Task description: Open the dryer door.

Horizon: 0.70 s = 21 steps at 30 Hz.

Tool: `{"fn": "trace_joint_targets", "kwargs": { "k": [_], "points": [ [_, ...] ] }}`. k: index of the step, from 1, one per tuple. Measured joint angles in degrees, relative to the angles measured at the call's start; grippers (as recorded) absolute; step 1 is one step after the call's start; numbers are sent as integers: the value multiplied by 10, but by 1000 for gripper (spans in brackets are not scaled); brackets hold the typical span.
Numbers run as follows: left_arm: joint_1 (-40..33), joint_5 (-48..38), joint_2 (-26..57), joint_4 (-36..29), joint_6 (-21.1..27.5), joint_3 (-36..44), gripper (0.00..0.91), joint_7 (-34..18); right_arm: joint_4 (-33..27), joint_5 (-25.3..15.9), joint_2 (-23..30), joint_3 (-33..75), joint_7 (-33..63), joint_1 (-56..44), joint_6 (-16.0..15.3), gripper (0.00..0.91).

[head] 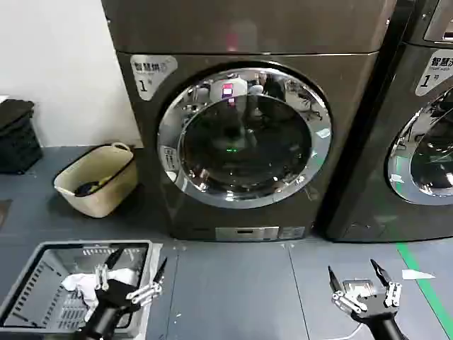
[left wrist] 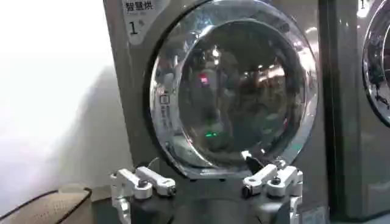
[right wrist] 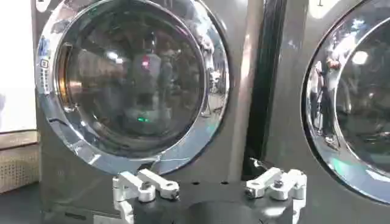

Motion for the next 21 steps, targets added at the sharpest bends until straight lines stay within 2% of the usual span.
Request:
{"fn": "trace_joint_targets", "kwargs": {
  "k": [13, 21],
  "points": [
    [4, 0, 1, -6, -1, 2, 907, 0, -40, 48, -117, -52, 13, 120, -58, 907],
    [6, 2, -3, -7, -2, 3, 907, 1, -80, 97, -203, -97, 17, 208, -72, 907]
  ]
}}
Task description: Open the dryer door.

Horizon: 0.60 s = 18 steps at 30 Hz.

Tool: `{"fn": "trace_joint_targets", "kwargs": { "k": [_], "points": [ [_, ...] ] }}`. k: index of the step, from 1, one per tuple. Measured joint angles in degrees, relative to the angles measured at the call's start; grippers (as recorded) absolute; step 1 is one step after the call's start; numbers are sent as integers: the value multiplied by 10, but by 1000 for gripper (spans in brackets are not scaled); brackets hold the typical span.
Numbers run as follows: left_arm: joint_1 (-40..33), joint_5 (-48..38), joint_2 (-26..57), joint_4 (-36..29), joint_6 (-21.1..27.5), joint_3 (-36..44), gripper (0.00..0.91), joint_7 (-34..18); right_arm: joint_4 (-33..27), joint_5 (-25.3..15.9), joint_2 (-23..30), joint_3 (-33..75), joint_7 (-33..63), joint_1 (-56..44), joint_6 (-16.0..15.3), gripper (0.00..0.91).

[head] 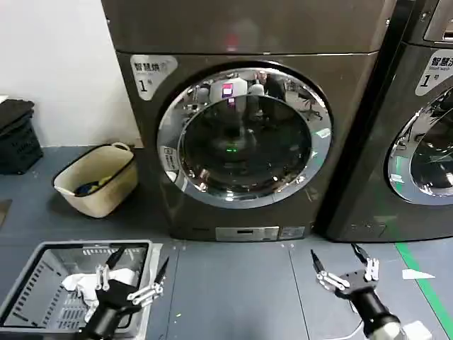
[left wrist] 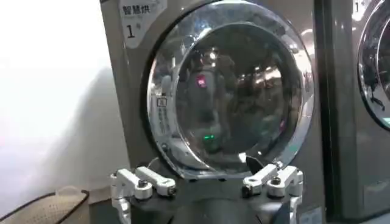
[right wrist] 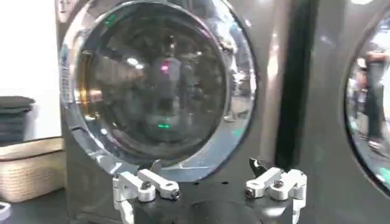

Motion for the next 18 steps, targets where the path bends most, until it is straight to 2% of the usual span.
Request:
{"fn": "trace_joint_targets", "kwargs": {
  "k": [9, 18],
  "points": [
    [3, 6, -3, -1, 0, 1, 907, 0, -52, 43, -87, -72, -2, 115, 0, 907],
    [1, 12, -9, 0, 0, 4, 907, 2, -91, 74, -148, -170, -2, 218, 1, 907]
  ]
}}
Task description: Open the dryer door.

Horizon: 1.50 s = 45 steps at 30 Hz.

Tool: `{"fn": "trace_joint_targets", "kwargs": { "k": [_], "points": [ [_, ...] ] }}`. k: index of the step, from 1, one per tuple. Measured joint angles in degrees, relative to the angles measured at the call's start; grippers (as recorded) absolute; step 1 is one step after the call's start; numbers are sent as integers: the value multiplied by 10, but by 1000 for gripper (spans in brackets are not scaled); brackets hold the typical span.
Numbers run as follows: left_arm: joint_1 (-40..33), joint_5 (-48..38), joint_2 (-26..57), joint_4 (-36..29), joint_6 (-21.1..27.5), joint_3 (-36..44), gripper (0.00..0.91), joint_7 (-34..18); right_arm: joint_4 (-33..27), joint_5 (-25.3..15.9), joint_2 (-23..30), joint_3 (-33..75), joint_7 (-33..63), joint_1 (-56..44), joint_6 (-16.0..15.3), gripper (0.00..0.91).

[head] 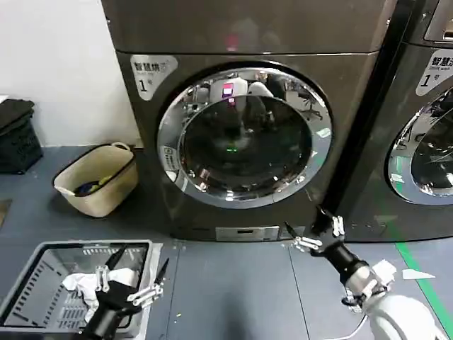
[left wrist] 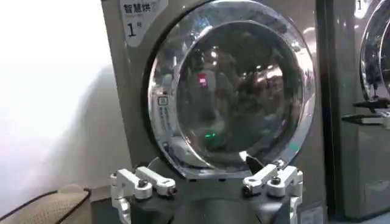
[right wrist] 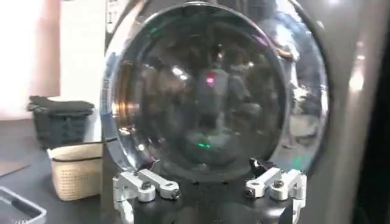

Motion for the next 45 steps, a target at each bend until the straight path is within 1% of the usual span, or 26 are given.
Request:
{"fn": "trace_joint_targets", "kwargs": {
  "k": [7, 18, 31, 37, 45],
  "points": [
    [1, 1, -2, 2, 0, 0, 907, 1, -28, 24, -17, -81, -1, 92, 2, 907],
    [0, 4, -6, 7, 0, 5, 907, 1, -76, 52, -11, -204, -4, 239, 0, 907],
    [-2, 5, -11, 11, 0, 4, 907, 2, -132, 101, 16, -325, -11, 382, -4, 907],
    [-2, 3, -10, 11, 0, 0, 907, 2, -163, 110, 37, -375, -23, 437, -8, 907],
    [-1, 3, -11, 11, 0, -2, 907, 2, -199, 125, 61, -420, -29, 485, -8, 907]
  ]
}}
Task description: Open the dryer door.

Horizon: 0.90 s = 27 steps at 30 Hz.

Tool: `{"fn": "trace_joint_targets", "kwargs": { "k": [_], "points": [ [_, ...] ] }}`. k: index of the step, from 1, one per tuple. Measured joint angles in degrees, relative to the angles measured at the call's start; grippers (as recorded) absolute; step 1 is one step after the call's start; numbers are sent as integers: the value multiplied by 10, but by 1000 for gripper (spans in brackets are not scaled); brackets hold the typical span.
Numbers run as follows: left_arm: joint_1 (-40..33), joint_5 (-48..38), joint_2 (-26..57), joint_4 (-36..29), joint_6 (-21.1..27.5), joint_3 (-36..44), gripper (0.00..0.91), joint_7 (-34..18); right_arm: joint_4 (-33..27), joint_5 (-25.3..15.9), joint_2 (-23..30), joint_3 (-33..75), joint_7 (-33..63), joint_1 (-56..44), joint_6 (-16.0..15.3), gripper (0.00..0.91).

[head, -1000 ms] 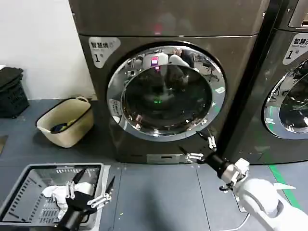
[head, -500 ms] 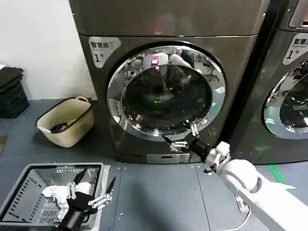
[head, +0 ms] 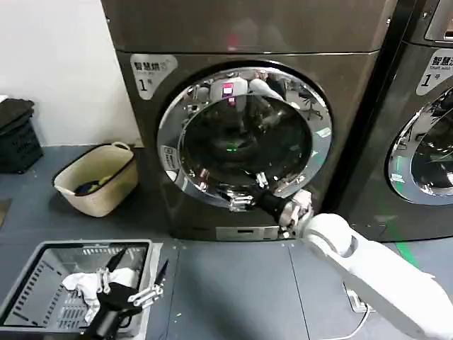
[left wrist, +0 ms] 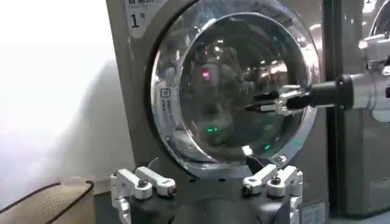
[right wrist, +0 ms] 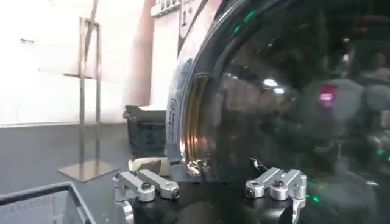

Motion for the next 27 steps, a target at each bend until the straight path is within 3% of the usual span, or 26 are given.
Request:
{"fn": "trace_joint_targets", "kwargs": {
  "k": [27],
  "points": [
    [3, -2, -1, -3, 0, -3, 907, 1, -101, 14, 95, -84, 11, 110, -2, 907]
  ]
}}
